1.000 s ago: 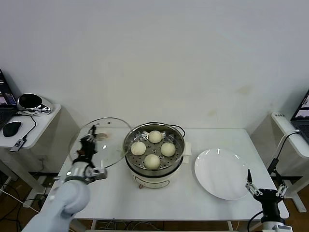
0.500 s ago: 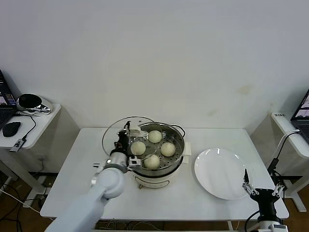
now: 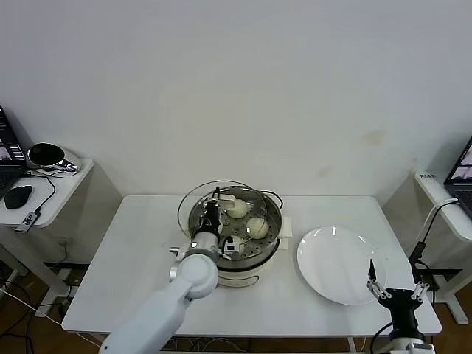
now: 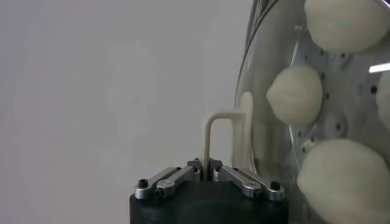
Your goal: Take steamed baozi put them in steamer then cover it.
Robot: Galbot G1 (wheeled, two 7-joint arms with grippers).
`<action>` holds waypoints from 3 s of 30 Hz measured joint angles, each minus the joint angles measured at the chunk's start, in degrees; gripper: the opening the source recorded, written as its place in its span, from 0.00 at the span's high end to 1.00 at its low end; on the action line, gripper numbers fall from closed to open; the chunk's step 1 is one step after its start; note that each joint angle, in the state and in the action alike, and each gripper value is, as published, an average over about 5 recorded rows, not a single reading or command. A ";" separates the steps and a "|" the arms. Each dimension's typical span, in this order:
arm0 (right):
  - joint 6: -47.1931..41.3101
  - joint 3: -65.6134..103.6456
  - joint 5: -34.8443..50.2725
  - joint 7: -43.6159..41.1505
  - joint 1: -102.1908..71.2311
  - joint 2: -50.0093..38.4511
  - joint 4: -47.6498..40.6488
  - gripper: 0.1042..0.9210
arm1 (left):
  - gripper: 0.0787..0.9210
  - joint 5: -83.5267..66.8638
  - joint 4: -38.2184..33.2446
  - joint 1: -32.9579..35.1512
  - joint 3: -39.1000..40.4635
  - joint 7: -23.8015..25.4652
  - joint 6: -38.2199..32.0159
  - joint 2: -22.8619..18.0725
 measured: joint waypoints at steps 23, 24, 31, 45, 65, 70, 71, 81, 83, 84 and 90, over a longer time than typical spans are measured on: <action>0.45 -0.40 -0.78 0.01 0.01 0.41 -0.74 0.12 | 0.92 1.89 -2.48 1.22 1.50 1.92 0.08 -1.86; 0.48 -0.43 -0.82 0.01 0.02 0.42 -0.78 0.12 | 0.92 1.98 -2.56 1.29 1.51 1.93 0.05 -1.93; 0.66 -0.52 -0.95 0.01 0.05 0.43 -1.01 0.12 | 0.92 2.91 -3.08 1.84 1.38 2.46 -0.22 -1.84; 0.89 -0.99 -1.33 0.01 0.13 0.44 -1.24 0.12 | 0.92 3.44 -2.95 2.66 1.24 2.89 -0.60 -2.01; 1.11 -1.51 -1.67 0.00 0.06 0.10 -1.42 0.12 | 0.46 1.13 -6.35 5.61 -0.97 0.89 -0.75 -1.56; 1.14 -1.57 -1.70 0.04 0.10 0.11 -1.46 0.12 | 0.29 -1.42 -10.37 9.13 -2.74 -0.70 -1.85 0.25; 1.15 -1.62 -1.73 0.05 0.13 0.15 -1.50 0.12 | 0.26 -2.29 -11.33 10.10 -3.28 -1.26 -2.29 0.67; 1.88 -2.94 -2.33 -0.16 0.21 0.08 -2.39 0.12 | 0.12 -20.33 -20.88 25.97 -14.87 -11.89 -15.46 2.24; 2.17 -3.54 -2.14 -0.37 0.11 -0.17 -2.67 0.12 | 0.12 -26.26 -22.11 30.37 -18.70 -14.18 -19.11 1.47; 2.29 -3.88 -1.98 -0.49 0.02 -0.34 -2.78 0.12 | 0.12 -29.33 -22.66 32.54 -20.62 -15.25 -20.73 1.12; 2.46 -6.25 -0.06 -1.56 -0.85 -2.01 -2.94 0.12 | 0.12 -47.29 -24.87 44.35 -30.13 -20.24 -28.80 -0.27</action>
